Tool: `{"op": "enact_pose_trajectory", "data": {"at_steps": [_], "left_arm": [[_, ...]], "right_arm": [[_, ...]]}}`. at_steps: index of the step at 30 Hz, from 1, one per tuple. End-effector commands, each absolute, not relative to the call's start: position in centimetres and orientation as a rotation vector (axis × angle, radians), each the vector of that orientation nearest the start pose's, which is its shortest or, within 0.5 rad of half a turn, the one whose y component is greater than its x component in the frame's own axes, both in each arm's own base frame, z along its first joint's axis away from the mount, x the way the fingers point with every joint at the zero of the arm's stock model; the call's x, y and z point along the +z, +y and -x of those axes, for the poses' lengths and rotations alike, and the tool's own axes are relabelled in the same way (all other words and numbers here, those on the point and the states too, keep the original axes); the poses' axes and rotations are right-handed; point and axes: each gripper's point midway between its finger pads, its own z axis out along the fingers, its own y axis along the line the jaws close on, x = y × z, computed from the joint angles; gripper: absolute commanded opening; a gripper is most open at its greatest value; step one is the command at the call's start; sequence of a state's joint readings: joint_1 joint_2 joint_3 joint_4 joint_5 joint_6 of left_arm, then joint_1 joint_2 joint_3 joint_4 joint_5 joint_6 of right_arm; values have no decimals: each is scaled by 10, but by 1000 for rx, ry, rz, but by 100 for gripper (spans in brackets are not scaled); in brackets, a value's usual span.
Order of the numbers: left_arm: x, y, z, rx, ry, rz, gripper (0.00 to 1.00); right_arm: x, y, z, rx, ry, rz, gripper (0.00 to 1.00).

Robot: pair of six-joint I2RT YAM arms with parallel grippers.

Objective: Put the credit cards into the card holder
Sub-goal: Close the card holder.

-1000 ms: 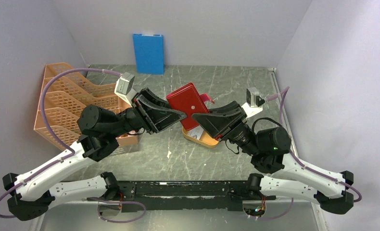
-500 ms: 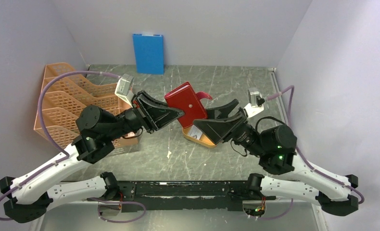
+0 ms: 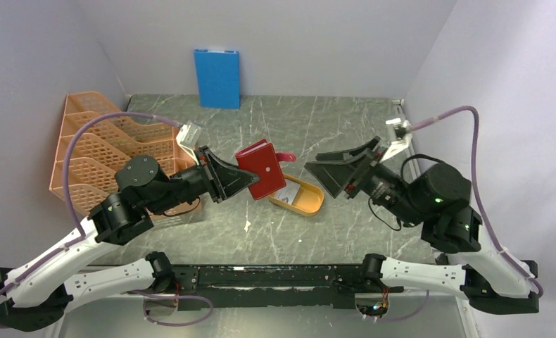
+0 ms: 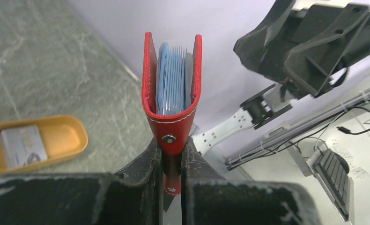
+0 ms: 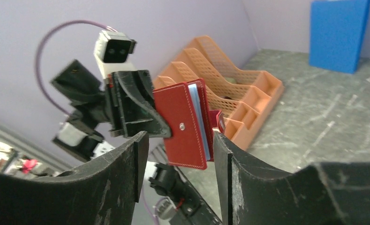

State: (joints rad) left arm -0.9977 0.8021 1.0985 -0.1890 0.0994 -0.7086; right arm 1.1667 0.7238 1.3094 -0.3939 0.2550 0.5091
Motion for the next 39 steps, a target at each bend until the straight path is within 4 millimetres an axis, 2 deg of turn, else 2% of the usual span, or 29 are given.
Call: {"op": "enact_pose_trajectory", "data": {"at_steps": [1,4,11,19,39], "left_arm": [[422,-264,-123,-1396,1673,-294,5],[421,-259,-122,-1380,1676,-298,5],[421,-255,-120,-1363,1671,-315,5],[424,-256,-117,-1382,1653,-330,5],[431,-255,-105,-1433,1624,-375,5]], "right_arm": [[438,225,-141,961,1663,343,54],[431,230,-148,934,1672,317,48],[425,247,-146,979,1662,355,43],[425,251,-146,995,1660,353,35],[425,260,-151,985,1653,365,29]]}}
